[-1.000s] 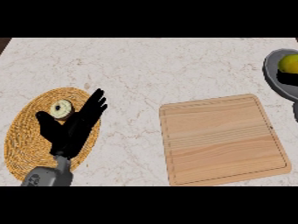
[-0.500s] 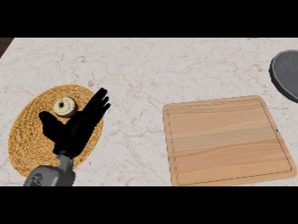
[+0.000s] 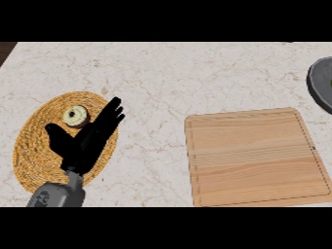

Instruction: Pick the pear from the cutting board and place it in the pan

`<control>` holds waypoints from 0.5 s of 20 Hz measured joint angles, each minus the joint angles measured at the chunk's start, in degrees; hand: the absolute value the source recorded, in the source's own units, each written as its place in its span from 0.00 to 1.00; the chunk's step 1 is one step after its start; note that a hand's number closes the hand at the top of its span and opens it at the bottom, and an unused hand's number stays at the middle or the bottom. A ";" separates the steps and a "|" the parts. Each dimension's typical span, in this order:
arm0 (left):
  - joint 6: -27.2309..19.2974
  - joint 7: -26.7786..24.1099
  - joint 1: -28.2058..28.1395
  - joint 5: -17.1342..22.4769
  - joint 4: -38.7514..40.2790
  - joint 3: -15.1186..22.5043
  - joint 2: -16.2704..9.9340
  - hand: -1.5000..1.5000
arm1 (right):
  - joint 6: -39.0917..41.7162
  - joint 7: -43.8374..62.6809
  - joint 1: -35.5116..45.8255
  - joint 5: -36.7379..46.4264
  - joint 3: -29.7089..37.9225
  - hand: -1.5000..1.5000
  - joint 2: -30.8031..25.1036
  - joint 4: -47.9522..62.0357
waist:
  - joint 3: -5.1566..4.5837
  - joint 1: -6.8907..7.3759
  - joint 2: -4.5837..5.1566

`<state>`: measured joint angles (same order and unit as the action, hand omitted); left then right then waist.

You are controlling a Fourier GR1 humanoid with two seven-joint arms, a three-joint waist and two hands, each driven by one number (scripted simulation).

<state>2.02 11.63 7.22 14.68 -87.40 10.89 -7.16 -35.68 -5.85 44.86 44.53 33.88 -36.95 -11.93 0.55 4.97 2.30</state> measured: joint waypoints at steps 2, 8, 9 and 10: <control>0.09 -0.02 0.09 0.11 0.09 -0.14 0.03 0.50 | 1.18 -2.84 0.51 -2.21 1.83 0.00 0.43 -0.48 | 0.04 -0.30 -0.11; -0.50 0.73 -0.12 0.14 -0.69 0.09 0.64 0.50 | 4.40 -12.73 1.07 -12.07 10.26 0.00 1.74 -3.11 | 0.17 -1.12 -0.42; -0.50 0.61 -0.38 0.17 -0.65 -0.24 0.38 0.50 | 5.96 -13.93 0.85 -13.73 11.68 0.00 1.37 -3.12 | 0.14 -1.29 -0.48; -0.64 0.74 -0.45 0.12 -0.78 -0.25 0.42 0.50 | 7.57 -14.86 0.73 -15.18 12.92 0.00 0.92 -2.98 | 0.12 -1.38 -0.51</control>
<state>1.37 12.37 6.77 14.80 -88.17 10.63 -6.74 -28.11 -20.71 45.60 29.36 46.80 -36.03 -14.91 0.68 3.59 1.79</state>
